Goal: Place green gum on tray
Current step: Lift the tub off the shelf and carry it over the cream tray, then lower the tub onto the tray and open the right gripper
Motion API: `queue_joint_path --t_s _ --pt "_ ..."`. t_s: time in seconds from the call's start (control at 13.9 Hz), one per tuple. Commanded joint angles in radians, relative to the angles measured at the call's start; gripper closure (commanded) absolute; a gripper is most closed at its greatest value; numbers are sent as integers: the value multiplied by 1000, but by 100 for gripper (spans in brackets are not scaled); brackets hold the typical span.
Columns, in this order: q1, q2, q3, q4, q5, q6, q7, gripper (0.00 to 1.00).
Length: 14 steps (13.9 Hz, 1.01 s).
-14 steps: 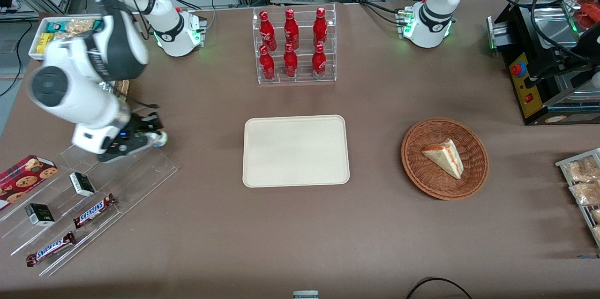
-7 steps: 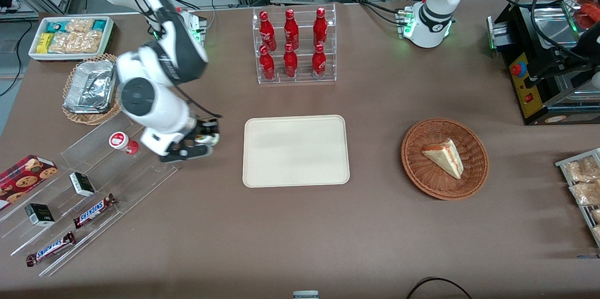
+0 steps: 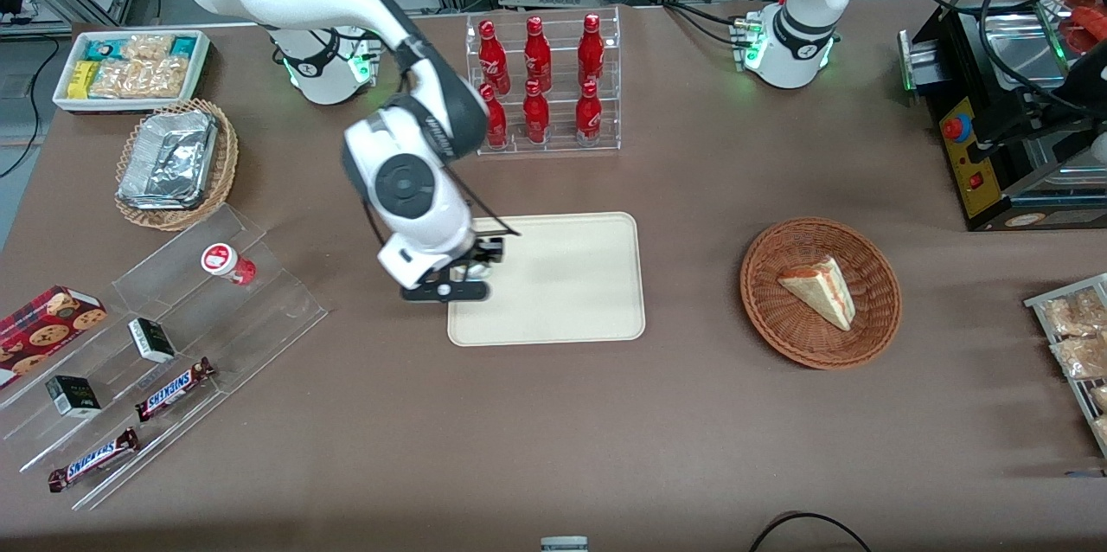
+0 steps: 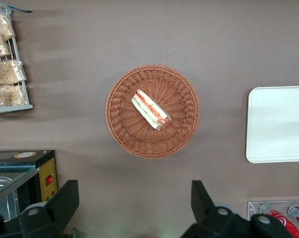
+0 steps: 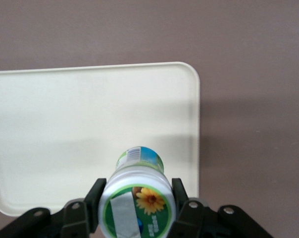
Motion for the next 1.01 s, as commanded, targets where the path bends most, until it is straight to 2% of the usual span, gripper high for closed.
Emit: queue_joint_path --t_s 0.0,0.36,0.93 --pt "36 94 -12 100 28 32 93 100" --pt "93 181 -13 113 25 148 170 100" --pt "138 244 -16 111 13 188 208 100"
